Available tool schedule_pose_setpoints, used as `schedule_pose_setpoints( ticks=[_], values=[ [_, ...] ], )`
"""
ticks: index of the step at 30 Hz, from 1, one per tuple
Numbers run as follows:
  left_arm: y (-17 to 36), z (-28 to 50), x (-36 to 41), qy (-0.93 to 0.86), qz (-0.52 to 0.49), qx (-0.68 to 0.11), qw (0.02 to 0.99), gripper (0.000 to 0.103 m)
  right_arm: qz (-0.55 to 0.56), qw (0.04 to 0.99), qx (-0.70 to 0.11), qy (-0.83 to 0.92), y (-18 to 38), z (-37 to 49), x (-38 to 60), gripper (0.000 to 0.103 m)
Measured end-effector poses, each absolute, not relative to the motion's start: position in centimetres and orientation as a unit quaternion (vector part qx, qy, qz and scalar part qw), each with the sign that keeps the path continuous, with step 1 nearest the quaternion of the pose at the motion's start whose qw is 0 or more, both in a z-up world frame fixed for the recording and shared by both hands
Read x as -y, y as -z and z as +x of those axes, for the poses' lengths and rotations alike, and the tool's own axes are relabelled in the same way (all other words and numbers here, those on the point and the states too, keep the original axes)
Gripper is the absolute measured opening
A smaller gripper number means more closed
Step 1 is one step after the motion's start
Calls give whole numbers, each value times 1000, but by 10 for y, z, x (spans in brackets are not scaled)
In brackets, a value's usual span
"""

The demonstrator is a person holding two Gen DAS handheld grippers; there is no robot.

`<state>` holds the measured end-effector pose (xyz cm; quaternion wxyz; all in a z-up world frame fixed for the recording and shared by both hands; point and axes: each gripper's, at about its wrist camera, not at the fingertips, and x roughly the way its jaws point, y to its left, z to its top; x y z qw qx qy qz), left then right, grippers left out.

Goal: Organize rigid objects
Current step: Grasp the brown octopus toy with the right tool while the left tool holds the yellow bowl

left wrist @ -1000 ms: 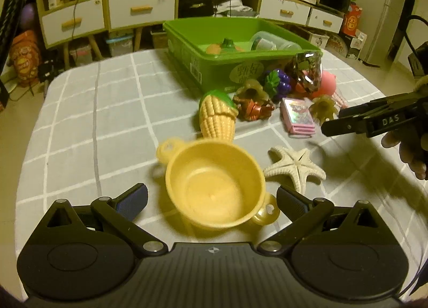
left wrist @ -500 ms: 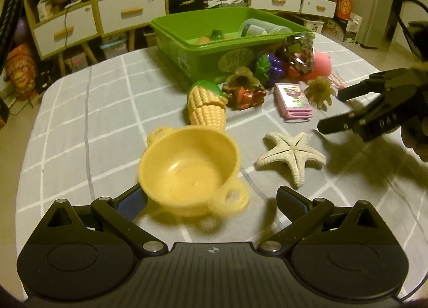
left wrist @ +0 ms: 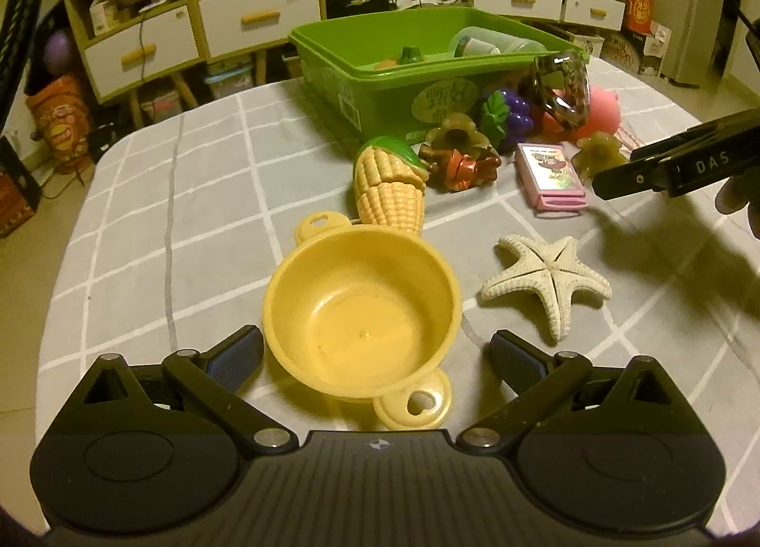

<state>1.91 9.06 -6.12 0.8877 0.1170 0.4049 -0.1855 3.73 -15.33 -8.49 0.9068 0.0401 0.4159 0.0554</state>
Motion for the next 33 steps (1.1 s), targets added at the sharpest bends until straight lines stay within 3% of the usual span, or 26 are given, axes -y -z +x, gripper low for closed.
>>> schedule_pose_setpoints(
  ticks=[5,16,23,33],
  values=[
    [61,18,-89,187,116,-401,889,98,41,909,-410,-55,82,38,152,60],
    [61,21,-87,178,112,-396,894,90,46,908,-414,-48,81,39,152,38],
    [60,22,-87,173,111,-395,895,83,48,907,-415,-49,80,40,150,35],
    [58,22,-88,172,106,-395,896,80,51,902,-427,-36,77,42,151,3]
  ],
)
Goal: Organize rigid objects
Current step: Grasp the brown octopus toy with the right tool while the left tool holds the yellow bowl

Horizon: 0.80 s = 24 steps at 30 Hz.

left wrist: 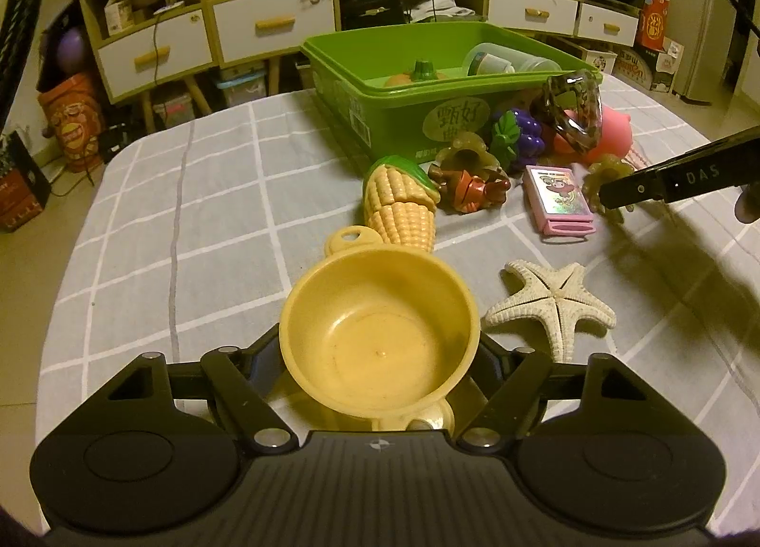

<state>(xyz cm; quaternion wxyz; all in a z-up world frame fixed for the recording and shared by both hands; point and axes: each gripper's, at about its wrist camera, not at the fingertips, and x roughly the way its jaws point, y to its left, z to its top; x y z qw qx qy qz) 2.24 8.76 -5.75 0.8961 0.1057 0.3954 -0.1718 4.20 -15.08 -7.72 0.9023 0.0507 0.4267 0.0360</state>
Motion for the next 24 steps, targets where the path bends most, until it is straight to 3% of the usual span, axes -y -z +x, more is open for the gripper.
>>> schedule_pose_setpoints(
  ticks=[24],
  values=[
    [42,27,-79,170,95,-390,900,79,195,864,-459,-61,53,44,163,0]
  ],
)
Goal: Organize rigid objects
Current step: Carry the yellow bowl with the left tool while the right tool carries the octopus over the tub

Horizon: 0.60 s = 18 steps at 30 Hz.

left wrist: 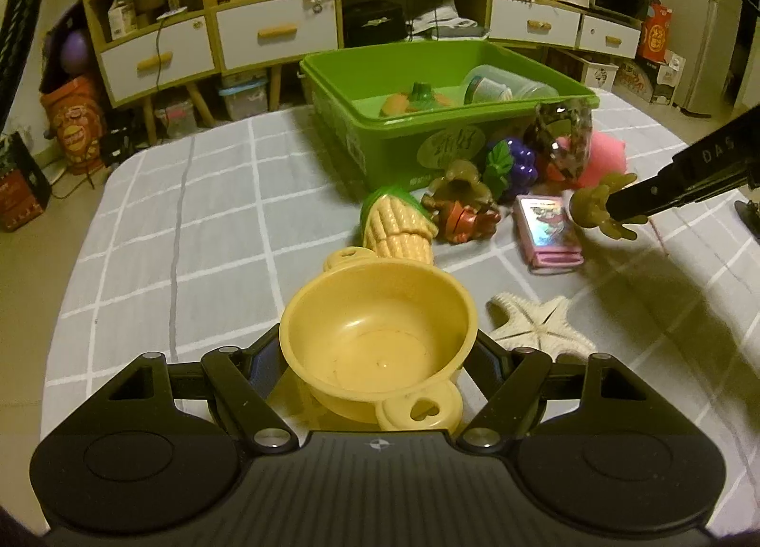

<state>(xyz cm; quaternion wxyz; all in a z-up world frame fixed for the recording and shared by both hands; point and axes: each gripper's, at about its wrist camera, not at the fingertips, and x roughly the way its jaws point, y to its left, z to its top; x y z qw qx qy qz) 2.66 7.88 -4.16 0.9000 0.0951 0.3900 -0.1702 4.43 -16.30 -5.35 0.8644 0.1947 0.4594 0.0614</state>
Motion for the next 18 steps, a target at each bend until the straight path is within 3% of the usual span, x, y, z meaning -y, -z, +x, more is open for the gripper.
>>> schedule_pose_setpoints(
  ticks=[18],
  values=[
    [13,32,-56,190,70,-375,905,79,314,863,-393,-48,10,44,218,0]
  ],
)
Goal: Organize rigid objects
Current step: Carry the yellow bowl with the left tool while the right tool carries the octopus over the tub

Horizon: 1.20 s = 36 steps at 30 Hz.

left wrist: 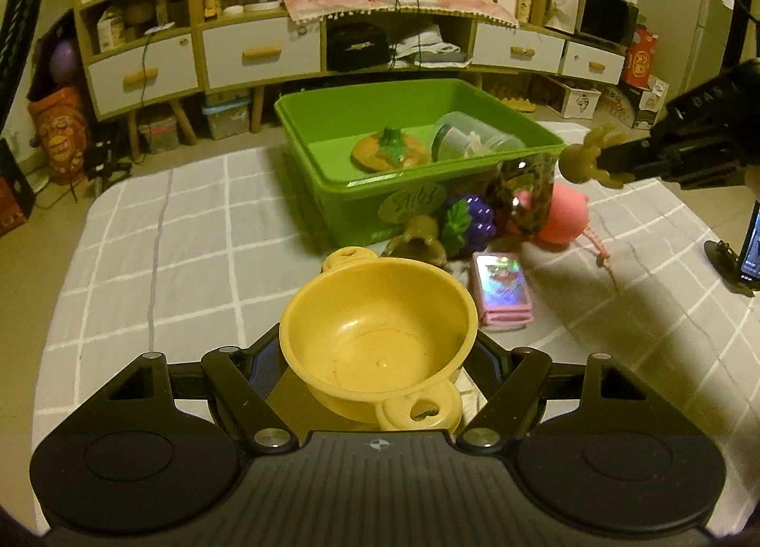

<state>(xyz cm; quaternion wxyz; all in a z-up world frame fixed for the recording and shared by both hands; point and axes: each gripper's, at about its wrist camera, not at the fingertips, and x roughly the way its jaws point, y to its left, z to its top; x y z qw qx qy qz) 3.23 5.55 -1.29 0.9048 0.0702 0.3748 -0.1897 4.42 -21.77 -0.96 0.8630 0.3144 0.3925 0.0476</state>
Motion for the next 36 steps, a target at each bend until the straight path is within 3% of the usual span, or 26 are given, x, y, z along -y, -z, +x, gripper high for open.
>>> schedule_pose_setpoints(
  ticks=[10,21,36],
  values=[
    [-12,54,-25,194,80,-347,914,79,368,856,-363,-5,10,59,261,0],
    [-17,95,17,190,93,-339,917,79,356,864,-356,-3,8,81,273,0],
    [-3,156,49,136,82,-378,912,79,220,907,-360,15,8,112,250,0]
  ],
)
